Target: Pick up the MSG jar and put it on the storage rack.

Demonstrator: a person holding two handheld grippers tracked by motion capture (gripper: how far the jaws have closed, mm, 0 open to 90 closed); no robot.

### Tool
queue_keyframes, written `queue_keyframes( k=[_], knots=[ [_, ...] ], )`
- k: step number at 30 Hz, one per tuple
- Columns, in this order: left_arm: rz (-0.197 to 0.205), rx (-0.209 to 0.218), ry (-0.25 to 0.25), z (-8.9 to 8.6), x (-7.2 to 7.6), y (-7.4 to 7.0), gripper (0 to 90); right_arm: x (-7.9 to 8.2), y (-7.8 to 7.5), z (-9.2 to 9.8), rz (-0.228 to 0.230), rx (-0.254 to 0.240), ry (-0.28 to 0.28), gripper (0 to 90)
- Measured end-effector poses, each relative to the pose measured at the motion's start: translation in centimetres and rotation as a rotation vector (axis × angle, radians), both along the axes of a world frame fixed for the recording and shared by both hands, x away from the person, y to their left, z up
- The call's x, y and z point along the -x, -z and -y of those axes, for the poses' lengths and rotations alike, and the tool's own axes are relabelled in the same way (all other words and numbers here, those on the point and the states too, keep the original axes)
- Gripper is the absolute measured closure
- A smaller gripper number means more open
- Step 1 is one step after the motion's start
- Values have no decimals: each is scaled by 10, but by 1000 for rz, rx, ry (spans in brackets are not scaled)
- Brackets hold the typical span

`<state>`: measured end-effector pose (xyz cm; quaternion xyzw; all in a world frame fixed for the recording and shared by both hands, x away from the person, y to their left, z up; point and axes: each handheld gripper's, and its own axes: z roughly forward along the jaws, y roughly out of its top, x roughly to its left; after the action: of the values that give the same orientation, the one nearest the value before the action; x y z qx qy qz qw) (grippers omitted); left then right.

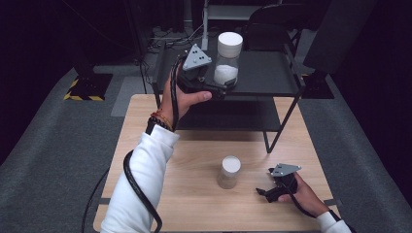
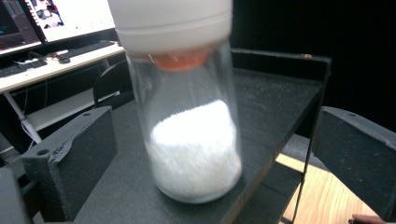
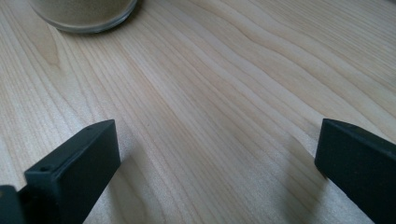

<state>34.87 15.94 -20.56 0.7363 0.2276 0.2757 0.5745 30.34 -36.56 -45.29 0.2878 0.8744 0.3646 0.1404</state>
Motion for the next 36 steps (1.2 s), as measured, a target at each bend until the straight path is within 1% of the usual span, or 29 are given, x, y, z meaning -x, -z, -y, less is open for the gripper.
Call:
queue_keyframes(
  k=[1,6,11,12,13,15,16,19,20,23,24,25,26,28,29,30,31,33,36],
  knots=[
    [2,4,-2,0,2,2,3,0,0,0,0,0,0,0],
    [22,-11,-7,-1,10,13,3,0,0,0,0,0,-1,0],
    [45,-39,-17,-3,16,25,3,0,0,0,0,1,-1,0],
    [42,-36,-15,-3,17,28,3,0,0,0,0,0,-1,0],
    [36,-45,-13,-4,18,29,3,0,0,0,0,0,-1,0],
    [28,-51,-12,-4,19,32,3,0,0,0,0,0,-1,0],
    [33,-57,-13,-4,21,34,3,0,0,0,0,0,0,0],
    [33,-47,-7,-5,24,42,3,0,0,0,0,0,0,0],
    [35,-60,-7,-5,26,45,3,0,0,0,0,0,-1,0],
    [38,-74,-16,-6,31,54,3,0,0,0,0,0,0,0],
    [43,-75,-22,-6,33,58,3,0,0,0,1,1,-1,0],
    [69,-71,-31,-6,37,65,4,0,0,0,0,0,-1,0],
    [85,-69,-40,-6,40,69,4,0,0,0,0,0,-1,0],
    [80,-68,-40,-7,44,70,3,0,0,0,0,0,-1,0],
    [91,-70,-38,-8,46,71,4,0,0,0,0,0,0,0],
    [96,-79,-37,-8,48,71,4,0,0,0,-2,0,0,0],
    [99,-79,-36,-8,49,72,4,0,0,0,-1,0,0,0],
    [99,-73,-24,-10,50,74,4,0,0,0,-1,0,0,0],
    [99,-79,-13,-11,52,80,4,0,0,0,0,1,0,0]
  ],
)
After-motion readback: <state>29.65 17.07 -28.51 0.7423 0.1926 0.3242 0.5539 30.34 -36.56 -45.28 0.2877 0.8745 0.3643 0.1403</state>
